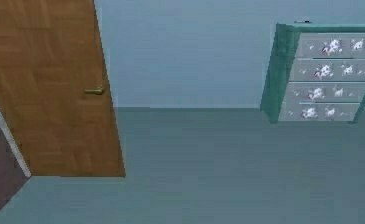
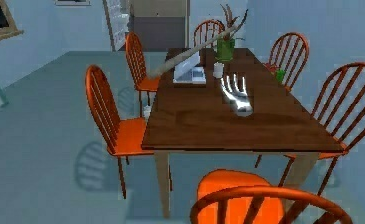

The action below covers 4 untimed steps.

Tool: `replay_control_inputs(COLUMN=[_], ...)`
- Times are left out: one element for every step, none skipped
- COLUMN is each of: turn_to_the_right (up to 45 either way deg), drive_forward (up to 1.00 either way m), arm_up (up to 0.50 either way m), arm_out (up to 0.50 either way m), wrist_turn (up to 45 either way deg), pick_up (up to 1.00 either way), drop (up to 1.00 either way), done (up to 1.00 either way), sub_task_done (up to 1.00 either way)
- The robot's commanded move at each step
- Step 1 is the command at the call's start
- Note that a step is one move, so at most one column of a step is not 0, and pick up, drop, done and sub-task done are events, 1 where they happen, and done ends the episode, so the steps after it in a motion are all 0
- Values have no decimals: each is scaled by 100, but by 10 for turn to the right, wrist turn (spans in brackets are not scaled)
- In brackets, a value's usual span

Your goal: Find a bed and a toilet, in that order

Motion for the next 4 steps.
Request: replay_control_inputs(turn_to_the_right=[0,450,0,450], drive_forward=[45,0,95,0], arm_up=[0,0,0,0], arm_out=[0,0,0,0], wrist_turn=[0,0,0,0], pick_up=[0,0,0,0], drop=[0,0,0,0], done=[0,0,0,0], sub_task_done=[0,0,0,0])
